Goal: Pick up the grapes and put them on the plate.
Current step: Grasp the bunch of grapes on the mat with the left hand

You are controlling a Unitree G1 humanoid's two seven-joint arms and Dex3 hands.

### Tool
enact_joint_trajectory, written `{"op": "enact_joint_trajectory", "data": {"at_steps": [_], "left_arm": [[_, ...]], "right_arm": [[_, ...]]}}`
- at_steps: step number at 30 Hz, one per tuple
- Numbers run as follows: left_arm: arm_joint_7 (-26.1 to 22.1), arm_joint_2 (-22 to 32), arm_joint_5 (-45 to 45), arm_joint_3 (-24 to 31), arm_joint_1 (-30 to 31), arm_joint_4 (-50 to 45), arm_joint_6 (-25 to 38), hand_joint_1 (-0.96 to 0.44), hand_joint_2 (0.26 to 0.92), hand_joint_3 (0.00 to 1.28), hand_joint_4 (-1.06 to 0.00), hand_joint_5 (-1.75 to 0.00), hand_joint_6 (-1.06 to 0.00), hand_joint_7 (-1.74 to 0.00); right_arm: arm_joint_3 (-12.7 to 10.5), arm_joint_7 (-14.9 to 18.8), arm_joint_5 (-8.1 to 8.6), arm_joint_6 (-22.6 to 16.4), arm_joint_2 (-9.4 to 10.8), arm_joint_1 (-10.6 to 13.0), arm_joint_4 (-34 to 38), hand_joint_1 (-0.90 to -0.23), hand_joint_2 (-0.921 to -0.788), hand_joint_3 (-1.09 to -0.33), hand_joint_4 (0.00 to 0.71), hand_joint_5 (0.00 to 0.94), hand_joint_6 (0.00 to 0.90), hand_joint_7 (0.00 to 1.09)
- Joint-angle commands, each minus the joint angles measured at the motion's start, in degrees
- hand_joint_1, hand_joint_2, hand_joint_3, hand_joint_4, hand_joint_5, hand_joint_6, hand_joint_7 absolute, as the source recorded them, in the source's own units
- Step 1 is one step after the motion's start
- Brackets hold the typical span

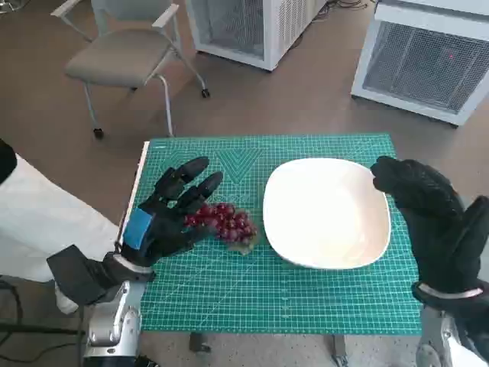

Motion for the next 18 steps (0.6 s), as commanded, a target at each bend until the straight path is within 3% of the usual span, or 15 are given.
{"op": "enact_joint_trajectory", "data": {"at_steps": [1, 18], "left_arm": [[0.17, 0.68, 0.45, -0.13, 0.25, -0.35, 0.00, -0.24, 0.921, 0.01, -0.38, -0.01, -0.20, -0.45], [0.14, 0.77, 0.56, -0.14, 0.27, -0.36, 0.06, -0.25, 0.921, 0.01, -0.38, -0.01, -0.21, -0.42]], "right_arm": [[-0.03, -0.12, 0.30, 0.83, -0.13, 0.44, 0.81, -0.495, -0.921, -0.565, 0.427, 0.529, 0.191, 0.91], [0.12, 0.01, 0.16, 0.45, -0.08, 0.16, 1.16, -0.496, -0.921, -0.562, 0.429, 0.528, 0.194, 0.90]]}}
